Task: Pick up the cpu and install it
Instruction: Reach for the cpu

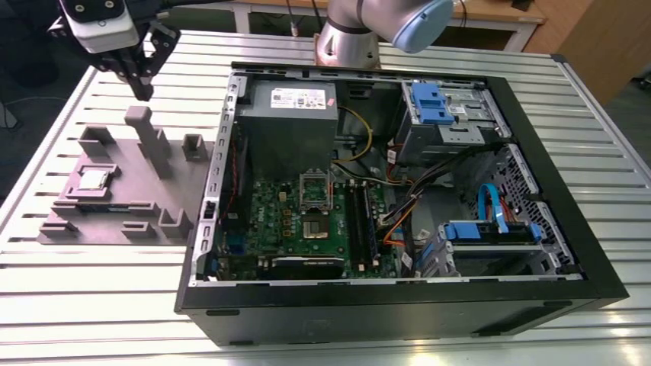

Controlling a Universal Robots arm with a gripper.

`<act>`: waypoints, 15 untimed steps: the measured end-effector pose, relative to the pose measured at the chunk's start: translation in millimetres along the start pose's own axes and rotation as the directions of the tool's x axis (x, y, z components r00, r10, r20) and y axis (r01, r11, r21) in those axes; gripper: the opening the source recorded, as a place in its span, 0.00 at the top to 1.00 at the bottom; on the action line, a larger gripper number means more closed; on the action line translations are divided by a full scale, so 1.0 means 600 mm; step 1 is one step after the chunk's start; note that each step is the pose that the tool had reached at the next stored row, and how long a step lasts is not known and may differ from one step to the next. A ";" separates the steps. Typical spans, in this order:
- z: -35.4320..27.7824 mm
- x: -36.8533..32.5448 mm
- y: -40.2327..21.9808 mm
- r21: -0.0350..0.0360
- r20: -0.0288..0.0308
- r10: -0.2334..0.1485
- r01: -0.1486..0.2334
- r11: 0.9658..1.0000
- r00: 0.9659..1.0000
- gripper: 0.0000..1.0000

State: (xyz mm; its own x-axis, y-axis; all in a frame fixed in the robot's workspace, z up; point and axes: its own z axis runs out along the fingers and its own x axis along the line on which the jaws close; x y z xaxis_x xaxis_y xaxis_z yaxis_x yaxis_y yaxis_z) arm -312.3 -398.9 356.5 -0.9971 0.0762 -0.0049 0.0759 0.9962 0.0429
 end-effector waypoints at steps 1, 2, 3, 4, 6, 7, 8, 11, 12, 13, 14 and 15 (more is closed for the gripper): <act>0.000 0.000 0.000 0.000 0.000 0.000 0.000 1.000 1.000 0.90; 0.000 0.001 0.000 0.000 0.000 0.000 0.000 1.000 1.000 0.90; 0.000 0.001 0.000 0.000 0.000 0.000 0.000 1.000 1.000 0.90; 0.000 0.002 0.000 0.000 0.000 0.000 0.000 1.000 1.000 0.90; 0.000 0.002 0.000 0.000 0.000 0.000 0.000 1.000 1.000 0.90; 0.000 0.003 0.000 0.000 0.000 0.000 0.000 1.000 1.000 0.90; 0.000 0.003 0.000 0.000 0.000 0.000 0.000 1.000 1.000 0.90; 0.000 0.004 0.000 0.000 0.000 0.000 0.000 1.000 1.000 0.90; 0.000 0.005 0.000 0.000 0.000 0.000 0.000 1.000 1.000 0.90; 0.000 0.005 0.000 0.000 0.000 0.000 0.000 1.000 1.000 0.90; 0.000 0.006 0.000 0.000 0.000 0.000 0.000 1.000 1.000 0.90; 0.000 0.006 0.000 0.000 0.000 0.000 0.000 1.000 1.000 0.90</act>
State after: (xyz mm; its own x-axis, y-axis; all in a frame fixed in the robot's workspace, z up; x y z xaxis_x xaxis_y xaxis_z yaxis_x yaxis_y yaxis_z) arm -315.8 -398.9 356.5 -0.9971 0.0762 -0.0048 0.0760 0.9962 0.0429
